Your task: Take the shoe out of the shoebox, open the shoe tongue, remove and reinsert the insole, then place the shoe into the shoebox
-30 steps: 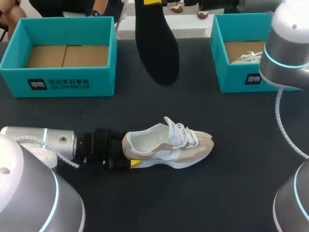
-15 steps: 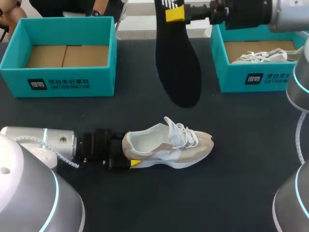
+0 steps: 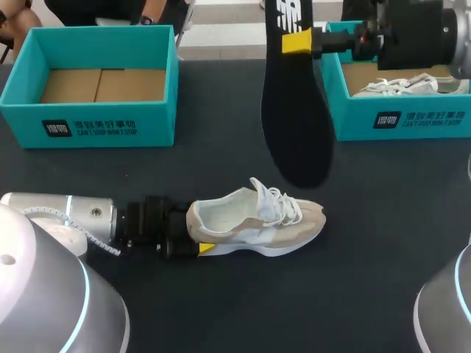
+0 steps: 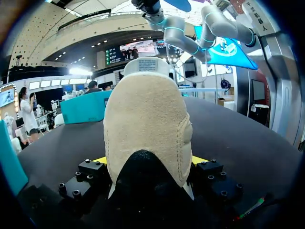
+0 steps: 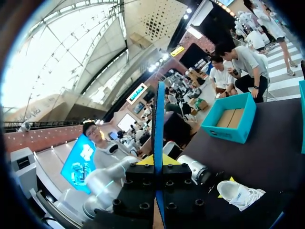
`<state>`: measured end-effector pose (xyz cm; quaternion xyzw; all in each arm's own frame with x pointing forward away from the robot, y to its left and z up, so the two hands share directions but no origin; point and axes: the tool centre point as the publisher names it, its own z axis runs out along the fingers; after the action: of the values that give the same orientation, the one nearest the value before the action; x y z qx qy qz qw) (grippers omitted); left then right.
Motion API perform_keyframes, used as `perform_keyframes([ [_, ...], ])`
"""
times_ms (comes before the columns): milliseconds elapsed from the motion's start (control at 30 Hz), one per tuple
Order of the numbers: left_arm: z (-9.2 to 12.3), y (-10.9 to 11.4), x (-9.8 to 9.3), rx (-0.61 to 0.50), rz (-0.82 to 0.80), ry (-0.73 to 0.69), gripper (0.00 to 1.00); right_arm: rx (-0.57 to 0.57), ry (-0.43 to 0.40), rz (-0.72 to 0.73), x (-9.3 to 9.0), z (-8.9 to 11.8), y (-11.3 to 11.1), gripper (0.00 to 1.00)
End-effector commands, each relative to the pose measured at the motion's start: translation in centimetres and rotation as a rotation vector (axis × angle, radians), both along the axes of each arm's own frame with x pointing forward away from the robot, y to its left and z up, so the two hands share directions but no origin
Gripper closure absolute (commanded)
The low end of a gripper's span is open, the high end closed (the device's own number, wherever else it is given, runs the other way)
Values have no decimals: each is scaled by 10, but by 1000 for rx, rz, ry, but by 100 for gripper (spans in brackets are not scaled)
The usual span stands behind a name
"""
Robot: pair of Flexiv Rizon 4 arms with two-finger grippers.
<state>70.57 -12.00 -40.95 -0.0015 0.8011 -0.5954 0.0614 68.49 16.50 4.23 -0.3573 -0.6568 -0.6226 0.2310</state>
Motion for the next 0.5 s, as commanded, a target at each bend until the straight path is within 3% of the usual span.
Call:
perform_keyframes([
  [33,0,-2,-1,3,2,0,100,6,8,-17,-13,-5,-5,100],
  [500,0,-2,-1,3,2,0,100,29,12,-40,-34,-2,-3,100],
])
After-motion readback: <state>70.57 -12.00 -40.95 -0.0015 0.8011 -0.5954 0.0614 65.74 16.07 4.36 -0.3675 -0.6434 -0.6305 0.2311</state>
